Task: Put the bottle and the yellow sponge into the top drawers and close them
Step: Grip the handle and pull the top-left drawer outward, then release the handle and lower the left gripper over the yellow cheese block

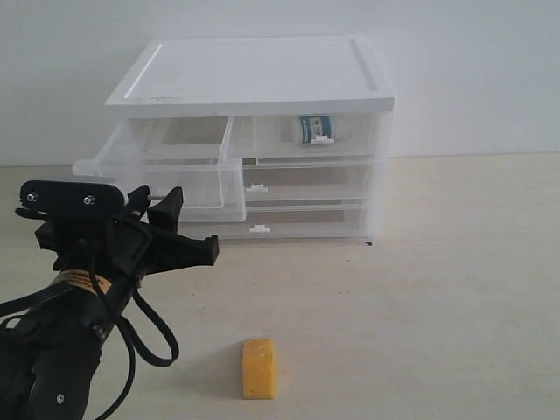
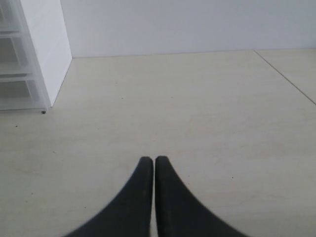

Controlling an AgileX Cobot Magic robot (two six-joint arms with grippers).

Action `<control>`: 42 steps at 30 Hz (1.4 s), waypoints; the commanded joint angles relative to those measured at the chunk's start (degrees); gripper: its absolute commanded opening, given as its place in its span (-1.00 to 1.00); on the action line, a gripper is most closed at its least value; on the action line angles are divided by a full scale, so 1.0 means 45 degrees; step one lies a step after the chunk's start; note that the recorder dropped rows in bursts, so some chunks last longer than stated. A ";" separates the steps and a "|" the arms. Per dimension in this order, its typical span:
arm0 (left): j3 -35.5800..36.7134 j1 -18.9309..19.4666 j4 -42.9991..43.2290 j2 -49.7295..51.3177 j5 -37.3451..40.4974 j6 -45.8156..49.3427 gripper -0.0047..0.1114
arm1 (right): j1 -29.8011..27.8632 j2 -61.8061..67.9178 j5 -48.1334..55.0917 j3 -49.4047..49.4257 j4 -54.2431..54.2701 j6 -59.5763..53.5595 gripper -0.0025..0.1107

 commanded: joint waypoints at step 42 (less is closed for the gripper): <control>-0.1817 -0.0135 -0.3371 -0.5699 2.0126 0.8466 -0.12 | 0.0019 -0.0066 -0.0114 0.0047 0.0036 0.0000 -0.96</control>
